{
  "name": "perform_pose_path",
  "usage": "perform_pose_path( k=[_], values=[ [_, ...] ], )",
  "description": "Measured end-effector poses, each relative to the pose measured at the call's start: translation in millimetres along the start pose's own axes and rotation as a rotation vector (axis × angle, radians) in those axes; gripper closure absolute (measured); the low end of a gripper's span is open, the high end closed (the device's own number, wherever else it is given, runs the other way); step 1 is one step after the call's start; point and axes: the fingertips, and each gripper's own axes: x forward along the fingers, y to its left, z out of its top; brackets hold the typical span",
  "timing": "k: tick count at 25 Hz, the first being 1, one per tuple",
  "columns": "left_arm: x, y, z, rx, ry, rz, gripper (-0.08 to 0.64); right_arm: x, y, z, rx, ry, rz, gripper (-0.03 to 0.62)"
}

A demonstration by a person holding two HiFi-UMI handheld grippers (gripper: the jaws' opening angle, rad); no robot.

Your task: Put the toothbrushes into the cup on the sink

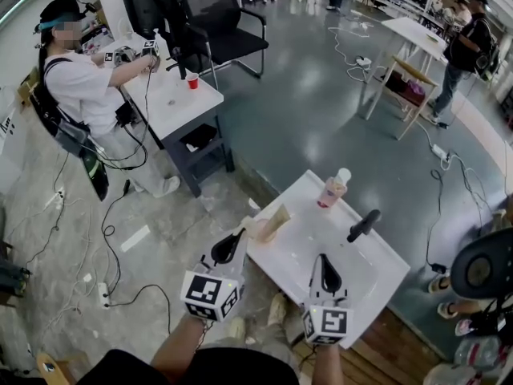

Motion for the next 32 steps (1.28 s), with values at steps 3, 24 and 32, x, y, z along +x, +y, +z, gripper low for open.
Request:
perform_pose_path(
  k=[3,24,32],
  values=[
    [13,1,-13,-0.012,0.024,0.006,0.557,7,-10,-5,0.006,0.012,-0.004,0.594],
    [71,14,-76,-0.076,0.155,0.082,0.557,53,-48,-53,0.033,0.119,0.055,0.594],
    [83,23,-95,-0.089,0.181,0.114,0.557,72,-48,-71,0.042,0.148,0.094,0.594]
  ],
)
